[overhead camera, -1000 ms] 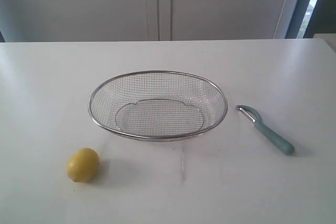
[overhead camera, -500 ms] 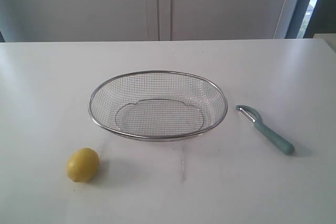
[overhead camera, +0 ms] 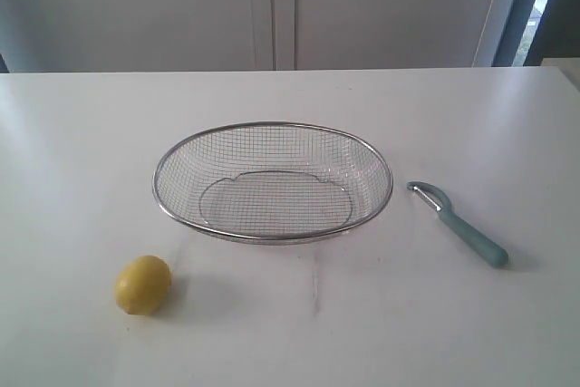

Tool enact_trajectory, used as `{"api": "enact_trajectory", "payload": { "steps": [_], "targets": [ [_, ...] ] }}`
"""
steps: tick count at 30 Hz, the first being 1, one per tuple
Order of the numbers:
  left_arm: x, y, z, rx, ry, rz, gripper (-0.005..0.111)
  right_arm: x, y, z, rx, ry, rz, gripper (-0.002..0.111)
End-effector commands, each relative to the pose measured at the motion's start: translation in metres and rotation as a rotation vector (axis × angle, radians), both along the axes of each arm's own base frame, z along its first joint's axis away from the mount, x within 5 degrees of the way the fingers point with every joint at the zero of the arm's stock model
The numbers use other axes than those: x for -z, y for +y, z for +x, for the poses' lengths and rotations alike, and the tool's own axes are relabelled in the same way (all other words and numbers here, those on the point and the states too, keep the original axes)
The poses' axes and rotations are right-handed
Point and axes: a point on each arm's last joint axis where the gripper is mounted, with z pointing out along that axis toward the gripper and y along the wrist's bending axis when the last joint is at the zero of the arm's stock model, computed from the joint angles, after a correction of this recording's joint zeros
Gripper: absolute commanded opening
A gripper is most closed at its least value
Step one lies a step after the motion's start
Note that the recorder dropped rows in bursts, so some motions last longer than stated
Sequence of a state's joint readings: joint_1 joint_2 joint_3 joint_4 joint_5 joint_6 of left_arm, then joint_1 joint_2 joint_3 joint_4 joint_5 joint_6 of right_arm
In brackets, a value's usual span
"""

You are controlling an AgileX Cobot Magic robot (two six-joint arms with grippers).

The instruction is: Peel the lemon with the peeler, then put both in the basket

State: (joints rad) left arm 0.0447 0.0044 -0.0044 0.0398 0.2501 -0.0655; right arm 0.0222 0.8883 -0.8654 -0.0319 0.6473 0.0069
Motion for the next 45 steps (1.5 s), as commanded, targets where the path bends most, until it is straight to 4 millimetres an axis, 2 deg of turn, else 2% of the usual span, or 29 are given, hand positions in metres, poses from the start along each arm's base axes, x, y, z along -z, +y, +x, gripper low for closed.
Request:
{"api": "enact_trajectory", "payload": {
  "steps": [1, 7, 16, 22, 31, 45],
  "targets": [
    [0.001, 0.000, 0.000, -0.001, -0.003, -0.003, 0.000, 0.011, -0.001, 0.026, 0.008, 0.099, -0.002, 0.000],
    [0.001, 0.000, 0.000, -0.001, -0.003, -0.003, 0.000, 0.029, 0.000, 0.053, 0.006, 0.202, -0.007, 0.000],
    [0.001, 0.000, 0.000, -0.001, -0.003, -0.003, 0.000, 0.042, 0.000, 0.092, 0.003, 0.322, -0.014, 0.000],
    [0.001, 0.000, 0.000, -0.001, -0.003, -0.003, 0.000, 0.065, 0.002, 0.113, -0.015, 0.427, -0.018, 0.000],
    [0.001, 0.000, 0.000, -0.001, -0.003, -0.003, 0.000, 0.101, 0.013, 0.130, -0.138, 0.553, 0.028, 0.000],
    [0.001, 0.000, 0.000, -0.001, -0.003, -0.003, 0.000, 0.143, 0.017, 0.147, -0.181, 0.698, 0.049, 0.000]
  ]
}}
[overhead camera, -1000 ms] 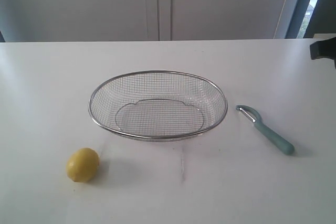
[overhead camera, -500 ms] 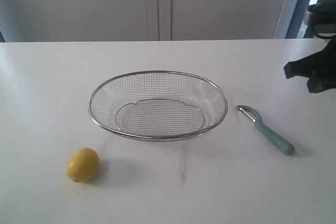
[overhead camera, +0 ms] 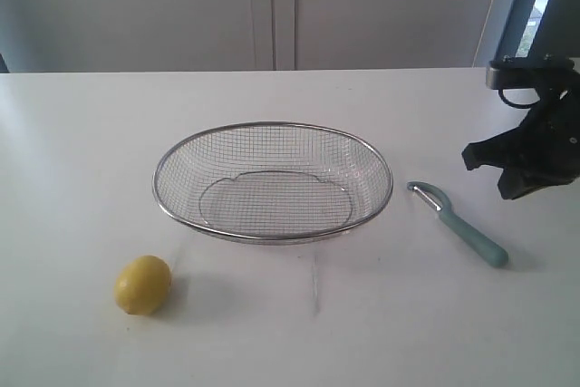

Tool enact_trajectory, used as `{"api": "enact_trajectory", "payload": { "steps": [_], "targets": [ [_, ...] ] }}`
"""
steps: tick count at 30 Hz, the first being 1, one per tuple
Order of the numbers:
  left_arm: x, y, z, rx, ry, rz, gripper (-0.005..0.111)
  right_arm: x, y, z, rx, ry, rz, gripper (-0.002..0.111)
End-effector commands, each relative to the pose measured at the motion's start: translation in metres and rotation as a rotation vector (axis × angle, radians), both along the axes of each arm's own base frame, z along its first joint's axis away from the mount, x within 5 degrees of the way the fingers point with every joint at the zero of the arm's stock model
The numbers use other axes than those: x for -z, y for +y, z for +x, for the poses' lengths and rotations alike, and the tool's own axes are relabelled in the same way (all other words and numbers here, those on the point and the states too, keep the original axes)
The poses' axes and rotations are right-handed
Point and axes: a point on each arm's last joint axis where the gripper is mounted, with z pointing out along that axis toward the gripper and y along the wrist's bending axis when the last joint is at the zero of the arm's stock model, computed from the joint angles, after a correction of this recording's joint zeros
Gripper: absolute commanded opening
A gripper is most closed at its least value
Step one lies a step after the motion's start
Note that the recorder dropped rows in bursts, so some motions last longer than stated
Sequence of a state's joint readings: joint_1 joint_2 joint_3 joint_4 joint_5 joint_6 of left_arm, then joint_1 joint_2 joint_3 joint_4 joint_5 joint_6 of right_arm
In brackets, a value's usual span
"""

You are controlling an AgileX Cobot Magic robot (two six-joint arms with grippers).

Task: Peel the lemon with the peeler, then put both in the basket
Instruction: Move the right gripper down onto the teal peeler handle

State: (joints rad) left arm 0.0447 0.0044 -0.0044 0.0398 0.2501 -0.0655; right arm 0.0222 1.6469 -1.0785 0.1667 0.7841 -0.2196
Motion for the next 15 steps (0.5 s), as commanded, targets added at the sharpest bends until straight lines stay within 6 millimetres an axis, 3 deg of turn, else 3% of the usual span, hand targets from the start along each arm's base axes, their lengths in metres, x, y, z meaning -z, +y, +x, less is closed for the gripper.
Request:
{"api": "enact_trajectory", "payload": {
  "steps": [1, 10, 15],
  "targets": [
    [0.001, 0.000, 0.000, -0.001, -0.003, -0.003, 0.000, 0.009, 0.002, 0.003, -0.032, 0.034, 0.011, 0.000],
    [0.001, 0.000, 0.000, -0.001, -0.003, -0.003, 0.000, 0.036, 0.003, 0.009, -0.083, 0.109, -0.001, 0.000],
    [0.001, 0.000, 0.000, -0.001, -0.003, -0.003, 0.000, 0.038, 0.020, 0.010, -0.179, 0.092, -0.020, 0.000]
  ]
}}
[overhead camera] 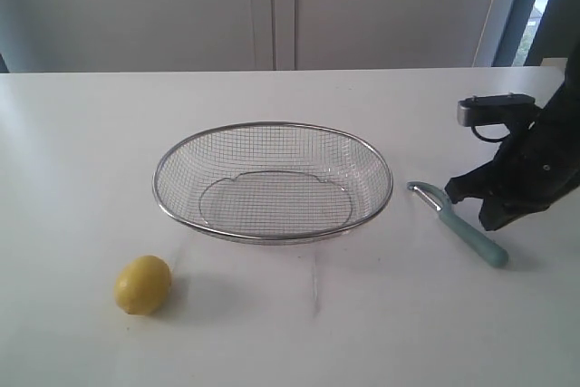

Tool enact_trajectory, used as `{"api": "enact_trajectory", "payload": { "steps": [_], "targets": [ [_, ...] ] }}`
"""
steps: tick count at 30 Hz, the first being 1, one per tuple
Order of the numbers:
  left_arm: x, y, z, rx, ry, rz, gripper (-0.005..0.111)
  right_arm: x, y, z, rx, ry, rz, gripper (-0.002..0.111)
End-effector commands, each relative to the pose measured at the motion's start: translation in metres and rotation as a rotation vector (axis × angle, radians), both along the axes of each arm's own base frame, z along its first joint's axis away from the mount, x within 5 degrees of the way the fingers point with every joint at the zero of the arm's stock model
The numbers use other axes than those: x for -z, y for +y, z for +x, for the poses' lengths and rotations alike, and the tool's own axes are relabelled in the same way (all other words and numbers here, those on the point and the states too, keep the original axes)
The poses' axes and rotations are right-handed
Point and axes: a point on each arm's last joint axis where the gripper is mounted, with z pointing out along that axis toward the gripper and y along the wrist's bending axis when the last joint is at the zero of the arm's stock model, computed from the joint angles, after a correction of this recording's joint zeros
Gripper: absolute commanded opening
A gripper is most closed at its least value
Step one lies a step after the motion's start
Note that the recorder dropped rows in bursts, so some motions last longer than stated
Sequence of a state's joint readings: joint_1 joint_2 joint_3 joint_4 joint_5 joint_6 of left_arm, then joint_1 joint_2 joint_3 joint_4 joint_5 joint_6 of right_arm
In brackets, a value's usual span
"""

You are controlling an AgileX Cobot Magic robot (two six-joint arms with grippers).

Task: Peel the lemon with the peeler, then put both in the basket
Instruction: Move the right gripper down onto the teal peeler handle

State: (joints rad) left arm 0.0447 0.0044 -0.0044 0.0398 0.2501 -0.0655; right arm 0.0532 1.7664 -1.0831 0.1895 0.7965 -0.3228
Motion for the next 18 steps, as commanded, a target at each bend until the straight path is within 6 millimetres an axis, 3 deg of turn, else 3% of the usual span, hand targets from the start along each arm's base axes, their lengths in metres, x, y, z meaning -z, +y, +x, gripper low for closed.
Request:
{"api": "enact_trajectory", "payload": {
  "steps": [1, 8, 18],
  "targets": [
    [0.001, 0.000, 0.000, -0.001, -0.003, -0.003, 0.000, 0.001, 0.009, 0.003, -0.069, -0.039, -0.017, 0.001],
    [0.001, 0.000, 0.000, -0.001, -0.003, -0.003, 0.000, 0.001, 0.009, 0.005, -0.120, -0.070, -0.030, 0.024],
    [0.001, 0.000, 0.000, -0.001, -0.003, -0.003, 0.000, 0.021, 0.009, 0.007, -0.180, -0.017, -0.042, 0.027]
  ]
}}
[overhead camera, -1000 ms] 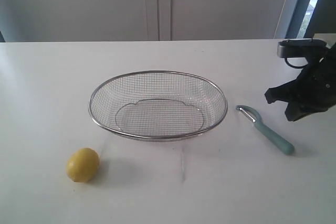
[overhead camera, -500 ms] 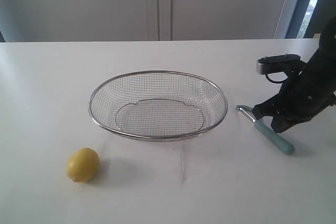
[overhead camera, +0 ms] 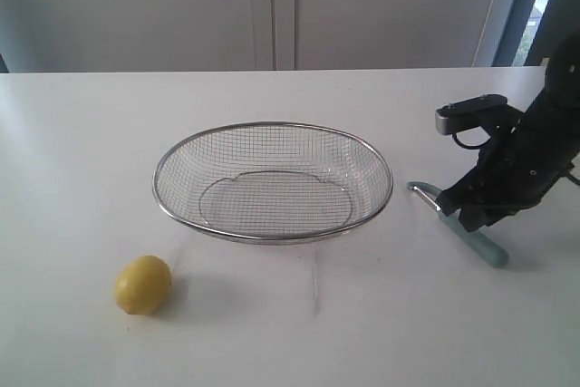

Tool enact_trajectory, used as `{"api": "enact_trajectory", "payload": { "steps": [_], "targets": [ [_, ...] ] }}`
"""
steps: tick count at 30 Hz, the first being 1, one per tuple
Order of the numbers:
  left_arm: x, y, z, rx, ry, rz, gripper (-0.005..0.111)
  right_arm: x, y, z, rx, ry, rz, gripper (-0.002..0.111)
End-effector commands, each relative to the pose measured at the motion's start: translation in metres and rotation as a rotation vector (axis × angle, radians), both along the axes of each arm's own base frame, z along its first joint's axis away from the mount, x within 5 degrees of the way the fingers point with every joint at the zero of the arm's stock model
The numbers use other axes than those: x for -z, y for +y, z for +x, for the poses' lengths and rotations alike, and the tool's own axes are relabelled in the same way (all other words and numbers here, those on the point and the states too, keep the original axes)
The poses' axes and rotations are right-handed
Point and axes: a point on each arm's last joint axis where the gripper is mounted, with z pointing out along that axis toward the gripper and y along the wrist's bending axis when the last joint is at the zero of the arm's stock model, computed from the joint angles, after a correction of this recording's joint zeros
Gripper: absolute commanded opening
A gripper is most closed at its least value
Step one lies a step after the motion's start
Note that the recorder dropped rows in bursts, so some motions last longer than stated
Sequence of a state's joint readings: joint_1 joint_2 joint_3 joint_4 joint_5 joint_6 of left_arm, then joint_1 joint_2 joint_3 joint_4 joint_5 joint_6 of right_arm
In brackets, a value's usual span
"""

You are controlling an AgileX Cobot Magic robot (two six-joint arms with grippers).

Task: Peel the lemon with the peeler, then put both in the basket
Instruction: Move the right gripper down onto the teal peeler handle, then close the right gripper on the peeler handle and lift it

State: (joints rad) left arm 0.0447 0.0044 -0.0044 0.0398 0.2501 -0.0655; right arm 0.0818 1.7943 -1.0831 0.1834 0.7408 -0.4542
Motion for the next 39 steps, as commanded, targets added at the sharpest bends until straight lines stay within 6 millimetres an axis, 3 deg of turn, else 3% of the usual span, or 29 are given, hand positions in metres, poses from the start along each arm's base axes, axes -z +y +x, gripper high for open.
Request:
{"api": "enact_trajectory", "payload": {
  "steps": [1, 15, 27, 33, 39],
  "targets": [
    [0.001, 0.000, 0.000, -0.001, -0.003, -0.003, 0.000, 0.015, 0.000, 0.002, -0.031, 0.031, -0.013, 0.027],
    [0.001, 0.000, 0.000, -0.003, -0.004, -0.009, 0.000, 0.036, 0.000, 0.006, -0.042, 0.070, -0.025, 0.027],
    [0.001, 0.000, 0.000, -0.003, -0.004, -0.009, 0.000, 0.036, -0.001, 0.006, -0.050, 0.067, -0.036, 0.027],
    [0.001, 0.000, 0.000, -0.003, -0.004, -0.009, 0.000, 0.036, -0.001, 0.007, -0.049, 0.058, -0.037, 0.037],
    [0.001, 0.000, 0.000, -0.003, -0.004, -0.009, 0.000, 0.036, -0.001, 0.007, -0.048, 0.051, -0.037, 0.037]
  ]
}}
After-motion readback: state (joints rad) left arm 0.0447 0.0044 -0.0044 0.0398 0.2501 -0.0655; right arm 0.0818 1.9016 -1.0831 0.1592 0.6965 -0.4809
